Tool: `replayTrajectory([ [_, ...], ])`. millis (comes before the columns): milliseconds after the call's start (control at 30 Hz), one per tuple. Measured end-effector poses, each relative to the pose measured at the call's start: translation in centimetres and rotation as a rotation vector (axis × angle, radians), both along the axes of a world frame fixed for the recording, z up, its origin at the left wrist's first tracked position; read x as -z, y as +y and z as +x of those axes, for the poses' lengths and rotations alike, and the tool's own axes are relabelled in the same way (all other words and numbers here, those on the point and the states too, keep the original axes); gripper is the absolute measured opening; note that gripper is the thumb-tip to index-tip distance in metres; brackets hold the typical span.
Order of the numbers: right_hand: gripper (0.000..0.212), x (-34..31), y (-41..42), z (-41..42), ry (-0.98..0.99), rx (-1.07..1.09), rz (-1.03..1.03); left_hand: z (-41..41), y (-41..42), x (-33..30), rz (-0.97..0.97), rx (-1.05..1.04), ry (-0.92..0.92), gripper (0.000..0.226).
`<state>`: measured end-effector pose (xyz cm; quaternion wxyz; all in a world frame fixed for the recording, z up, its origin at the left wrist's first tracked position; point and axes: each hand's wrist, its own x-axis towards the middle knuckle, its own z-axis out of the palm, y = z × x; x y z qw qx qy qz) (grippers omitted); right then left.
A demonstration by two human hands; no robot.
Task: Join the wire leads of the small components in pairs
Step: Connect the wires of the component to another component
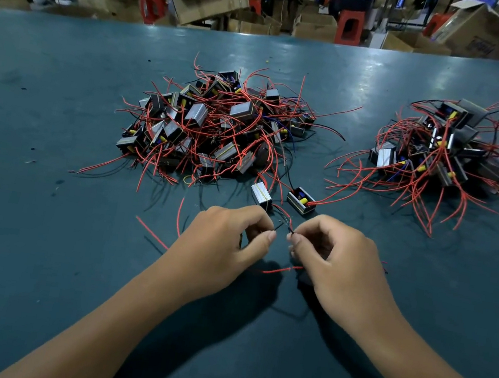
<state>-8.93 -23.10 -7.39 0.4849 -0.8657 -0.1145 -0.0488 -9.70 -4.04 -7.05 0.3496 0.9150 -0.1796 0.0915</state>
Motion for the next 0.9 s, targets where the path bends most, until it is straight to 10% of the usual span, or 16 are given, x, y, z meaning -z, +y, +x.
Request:
replayTrajectory([
  [900,0.012,0.12,0.98,-0.40,0.047,-0.012,0.359,-0.33,-0.88,-0.02,-0.071,-0.001,0.033,0.014],
])
